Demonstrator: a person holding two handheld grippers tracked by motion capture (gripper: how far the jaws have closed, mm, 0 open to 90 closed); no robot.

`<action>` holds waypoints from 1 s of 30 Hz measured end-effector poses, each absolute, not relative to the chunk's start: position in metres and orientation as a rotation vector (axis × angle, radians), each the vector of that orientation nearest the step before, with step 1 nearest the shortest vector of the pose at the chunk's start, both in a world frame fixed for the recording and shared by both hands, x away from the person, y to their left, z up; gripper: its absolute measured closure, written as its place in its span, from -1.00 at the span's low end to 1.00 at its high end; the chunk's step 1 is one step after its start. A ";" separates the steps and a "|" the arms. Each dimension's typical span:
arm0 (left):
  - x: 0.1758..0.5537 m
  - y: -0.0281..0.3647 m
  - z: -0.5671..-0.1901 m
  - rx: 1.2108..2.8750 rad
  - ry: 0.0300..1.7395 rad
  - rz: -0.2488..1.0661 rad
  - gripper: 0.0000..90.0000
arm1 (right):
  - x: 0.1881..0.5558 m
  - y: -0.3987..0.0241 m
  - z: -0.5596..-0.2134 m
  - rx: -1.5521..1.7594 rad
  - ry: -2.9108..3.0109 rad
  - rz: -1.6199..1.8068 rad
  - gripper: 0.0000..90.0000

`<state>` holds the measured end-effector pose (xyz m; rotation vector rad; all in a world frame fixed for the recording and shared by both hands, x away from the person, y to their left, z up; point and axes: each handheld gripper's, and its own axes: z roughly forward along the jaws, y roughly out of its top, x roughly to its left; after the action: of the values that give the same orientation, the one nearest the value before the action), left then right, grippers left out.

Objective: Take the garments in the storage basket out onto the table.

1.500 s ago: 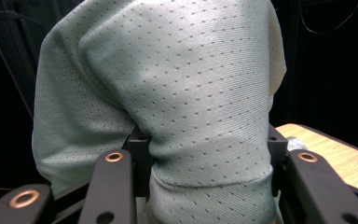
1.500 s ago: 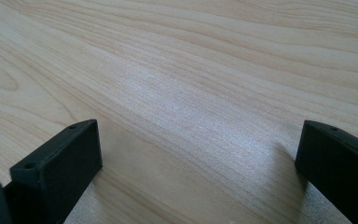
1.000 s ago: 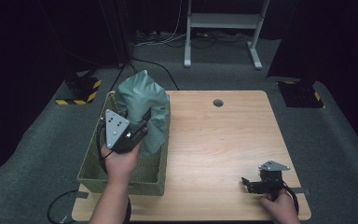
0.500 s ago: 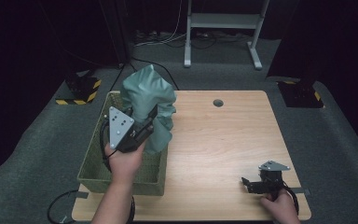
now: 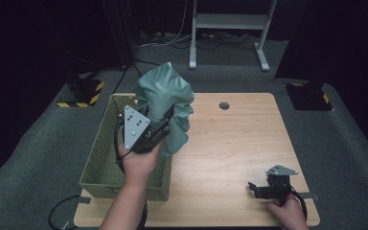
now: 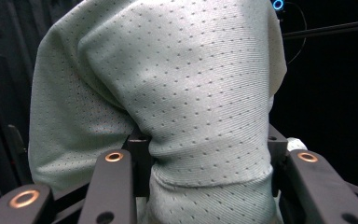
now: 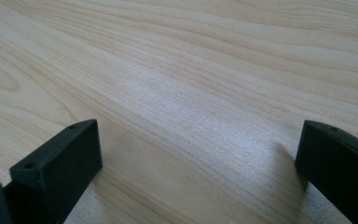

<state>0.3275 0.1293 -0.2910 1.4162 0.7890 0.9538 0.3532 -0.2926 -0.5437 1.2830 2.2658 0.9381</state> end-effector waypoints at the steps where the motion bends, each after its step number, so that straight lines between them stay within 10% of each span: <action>1: 0.328 0.128 -0.291 1.419 0.786 0.951 0.20 | 0.353 -0.293 -0.544 1.283 2.266 0.938 -1.00; 30: 0.343 0.073 -0.286 1.443 0.711 0.858 0.20 | 0.353 -0.293 -0.544 1.285 2.266 0.943 -1.00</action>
<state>0.3429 0.0734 -0.2860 1.4433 0.7108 0.8584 0.3533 -0.2930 -0.5437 1.2853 2.2657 0.9432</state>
